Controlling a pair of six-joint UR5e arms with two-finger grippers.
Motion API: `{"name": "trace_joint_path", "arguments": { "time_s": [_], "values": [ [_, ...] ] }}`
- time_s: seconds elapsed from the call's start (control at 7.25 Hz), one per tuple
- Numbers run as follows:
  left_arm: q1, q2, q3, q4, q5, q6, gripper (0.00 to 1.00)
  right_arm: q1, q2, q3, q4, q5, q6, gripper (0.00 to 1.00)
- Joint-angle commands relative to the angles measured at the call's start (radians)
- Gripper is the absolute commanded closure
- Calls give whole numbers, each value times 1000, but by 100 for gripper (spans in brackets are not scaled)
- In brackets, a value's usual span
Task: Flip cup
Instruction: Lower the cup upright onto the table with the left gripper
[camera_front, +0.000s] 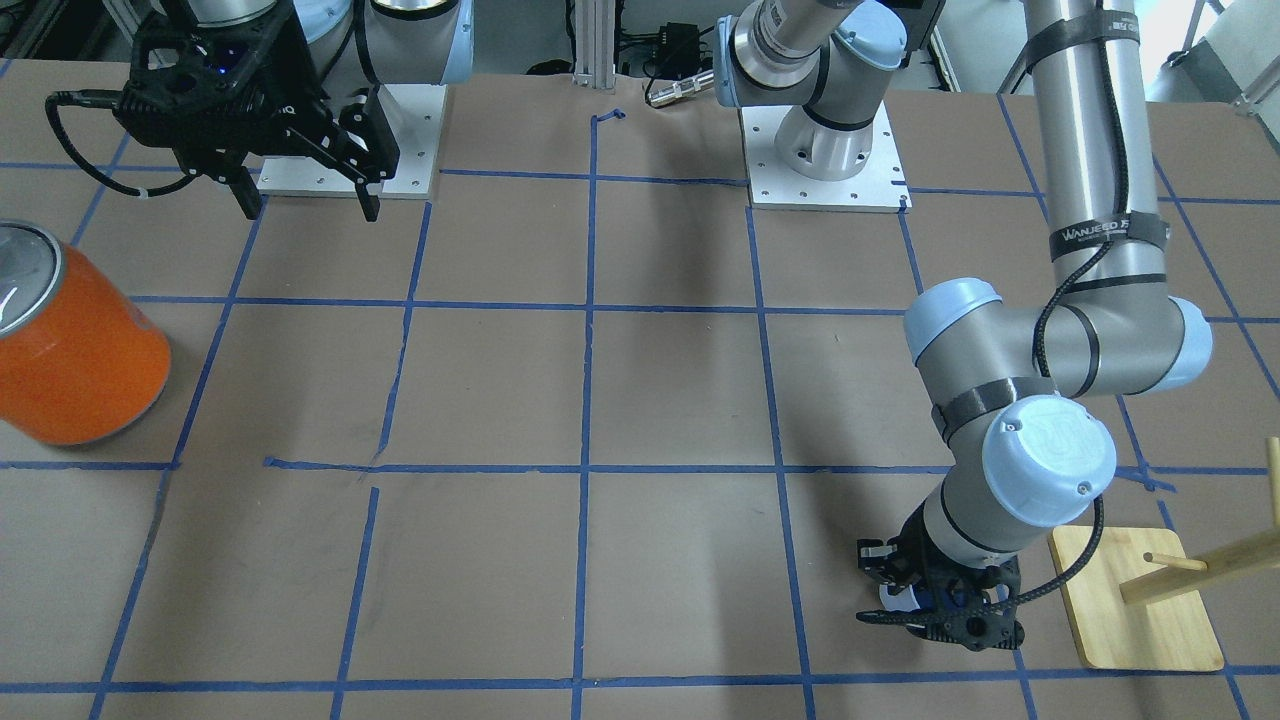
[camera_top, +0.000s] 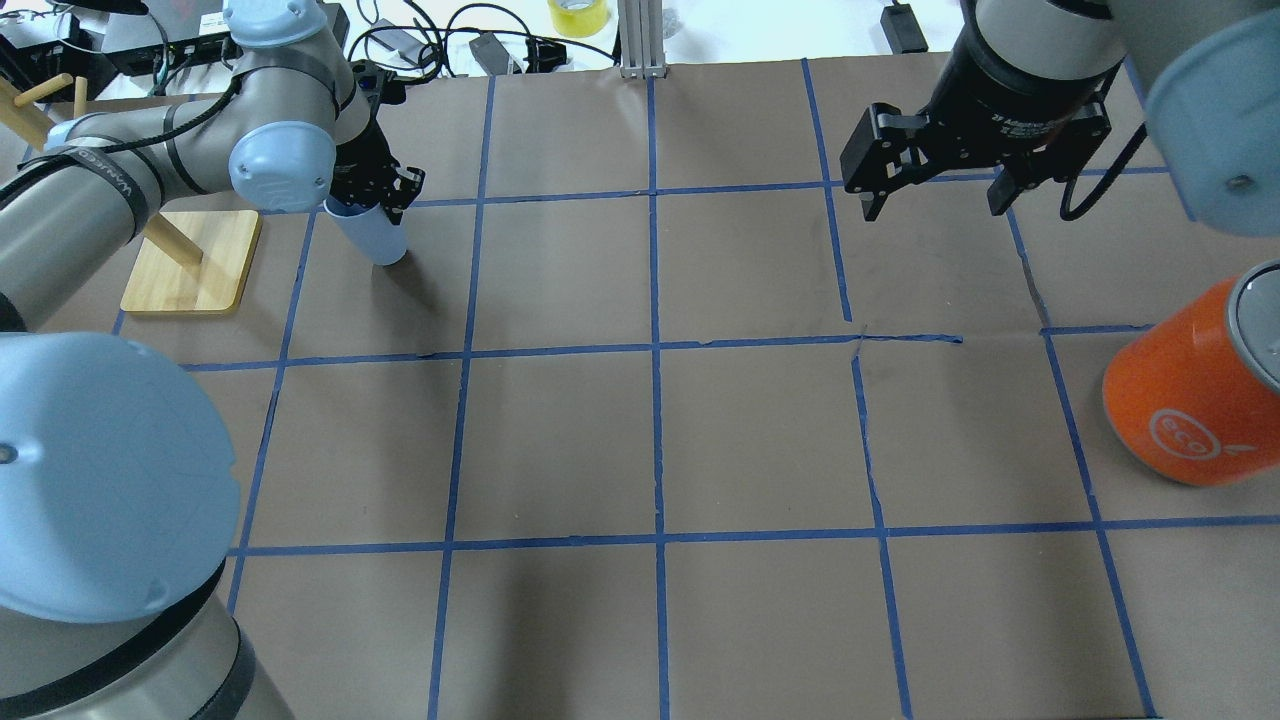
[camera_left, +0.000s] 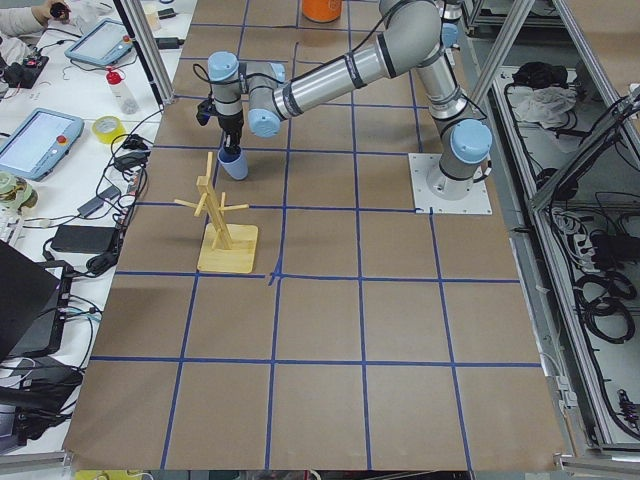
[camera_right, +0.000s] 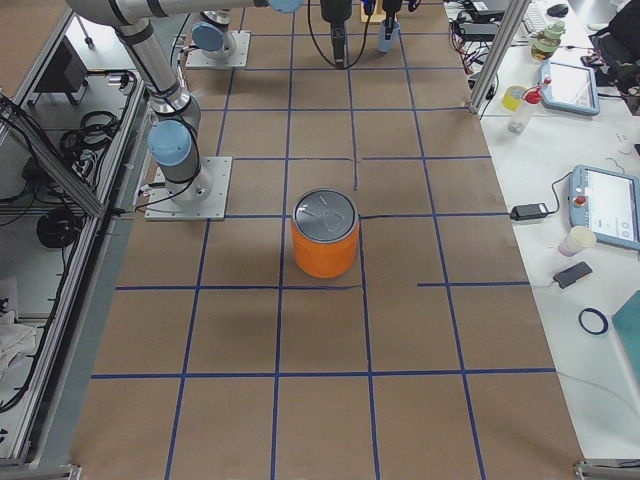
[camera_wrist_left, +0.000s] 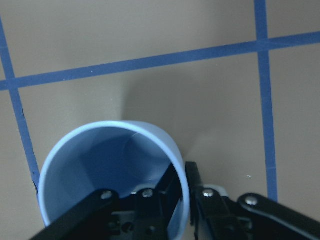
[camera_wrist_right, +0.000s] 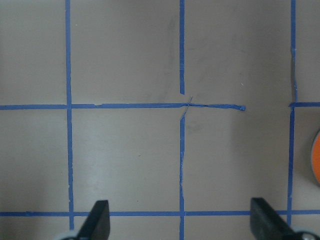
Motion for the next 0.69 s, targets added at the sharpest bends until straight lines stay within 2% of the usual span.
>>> {"name": "trace_joint_path", "arguments": {
  "time_s": [0.0, 0.41, 0.55],
  "values": [
    [0, -3, 0, 1, 0, -1, 41, 0, 0, 0, 0, 0, 1, 0],
    [0, 19, 3, 0, 2, -4, 36, 0, 0, 0, 0, 0, 0, 0],
    [-5, 45, 12, -12, 2, -7, 29, 0, 0, 0, 0, 0, 0, 0]
  ]
}}
